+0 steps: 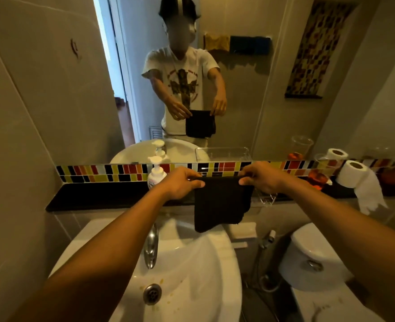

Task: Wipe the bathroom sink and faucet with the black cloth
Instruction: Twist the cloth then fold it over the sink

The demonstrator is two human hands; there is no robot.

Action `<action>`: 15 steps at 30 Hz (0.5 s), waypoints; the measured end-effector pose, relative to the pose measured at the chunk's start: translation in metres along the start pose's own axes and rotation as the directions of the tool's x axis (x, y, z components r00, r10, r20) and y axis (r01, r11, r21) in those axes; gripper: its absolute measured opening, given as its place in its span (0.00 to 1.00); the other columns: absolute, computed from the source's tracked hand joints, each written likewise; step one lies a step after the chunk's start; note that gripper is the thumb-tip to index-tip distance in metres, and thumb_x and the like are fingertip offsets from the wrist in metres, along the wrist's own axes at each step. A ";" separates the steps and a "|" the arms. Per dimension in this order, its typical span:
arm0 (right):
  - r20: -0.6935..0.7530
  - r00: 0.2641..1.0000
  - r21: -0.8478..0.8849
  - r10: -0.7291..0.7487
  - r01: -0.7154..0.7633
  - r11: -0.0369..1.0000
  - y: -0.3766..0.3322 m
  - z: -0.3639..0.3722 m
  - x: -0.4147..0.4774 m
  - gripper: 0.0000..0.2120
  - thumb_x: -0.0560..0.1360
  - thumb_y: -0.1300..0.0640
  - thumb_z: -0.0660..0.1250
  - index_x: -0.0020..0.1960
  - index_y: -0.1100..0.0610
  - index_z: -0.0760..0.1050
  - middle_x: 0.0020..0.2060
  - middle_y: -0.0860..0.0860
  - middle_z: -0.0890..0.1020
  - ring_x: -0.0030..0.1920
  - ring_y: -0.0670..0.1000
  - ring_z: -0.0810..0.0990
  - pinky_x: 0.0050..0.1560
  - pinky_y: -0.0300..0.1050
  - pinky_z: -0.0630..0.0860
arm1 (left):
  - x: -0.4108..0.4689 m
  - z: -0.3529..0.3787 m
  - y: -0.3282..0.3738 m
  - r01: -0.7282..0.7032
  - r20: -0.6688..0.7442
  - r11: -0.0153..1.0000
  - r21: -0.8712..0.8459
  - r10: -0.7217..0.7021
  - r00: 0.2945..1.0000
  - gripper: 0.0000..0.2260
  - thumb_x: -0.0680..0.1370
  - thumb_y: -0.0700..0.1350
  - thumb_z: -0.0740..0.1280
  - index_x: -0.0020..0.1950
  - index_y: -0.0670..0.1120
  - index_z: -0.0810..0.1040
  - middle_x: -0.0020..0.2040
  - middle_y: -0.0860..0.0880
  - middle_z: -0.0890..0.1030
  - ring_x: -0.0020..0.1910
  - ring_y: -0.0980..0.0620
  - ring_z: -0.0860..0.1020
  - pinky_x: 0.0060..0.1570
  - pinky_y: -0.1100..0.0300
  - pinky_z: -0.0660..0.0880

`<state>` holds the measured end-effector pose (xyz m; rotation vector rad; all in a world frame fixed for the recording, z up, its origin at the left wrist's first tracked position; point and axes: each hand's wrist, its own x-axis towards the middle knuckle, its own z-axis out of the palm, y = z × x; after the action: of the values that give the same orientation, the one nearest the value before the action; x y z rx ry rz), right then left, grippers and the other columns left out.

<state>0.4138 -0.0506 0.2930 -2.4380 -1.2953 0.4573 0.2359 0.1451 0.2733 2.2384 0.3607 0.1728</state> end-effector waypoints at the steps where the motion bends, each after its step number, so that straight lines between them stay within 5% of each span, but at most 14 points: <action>1: 0.043 0.999 0.004 0.001 -0.001 1.000 0.006 -0.002 0.006 0.08 0.77 0.52 0.65 0.53 0.53 0.78 0.50 0.51 0.80 0.52 0.51 0.78 0.55 0.52 0.75 | 0.007 0.002 -0.002 0.016 0.011 1.000 0.009 -0.016 1.000 0.13 0.78 0.46 0.66 0.61 0.44 0.79 0.48 0.53 0.78 0.50 0.54 0.76 0.50 0.62 0.71; 7: 0.228 0.972 -0.023 -0.057 0.064 0.998 0.036 -0.016 0.064 0.04 0.77 0.52 0.64 0.47 0.48 0.77 0.45 0.47 0.80 0.49 0.47 0.78 0.50 0.44 0.73 | 0.057 0.003 -0.022 0.094 0.013 0.996 -0.009 -0.093 0.996 0.12 0.77 0.45 0.67 0.59 0.45 0.80 0.44 0.53 0.80 0.45 0.54 0.78 0.44 0.63 0.74; 11: 0.164 0.982 0.024 -0.092 0.090 0.996 0.051 -0.037 0.109 0.06 0.79 0.53 0.62 0.45 0.44 0.75 0.44 0.44 0.78 0.47 0.44 0.76 0.46 0.42 0.70 | 0.098 -0.005 -0.026 0.094 -0.073 0.988 -0.124 -0.103 0.992 0.09 0.77 0.44 0.68 0.56 0.45 0.81 0.52 0.43 0.83 0.52 0.47 0.81 0.56 0.52 0.77; 15: 0.050 0.994 0.042 -0.100 0.098 0.994 0.069 -0.062 0.149 0.06 0.78 0.55 0.63 0.48 0.44 0.75 0.44 0.43 0.78 0.46 0.42 0.76 0.45 0.42 0.70 | 0.146 -0.007 -0.022 0.050 -0.167 0.984 -0.169 -0.079 0.983 0.07 0.77 0.44 0.67 0.54 0.50 0.81 0.50 0.49 0.83 0.51 0.54 0.81 0.52 0.59 0.77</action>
<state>0.5700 0.0290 0.3003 -2.3319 -1.4082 0.5177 0.3683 0.2096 0.2609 2.0519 0.4942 0.3513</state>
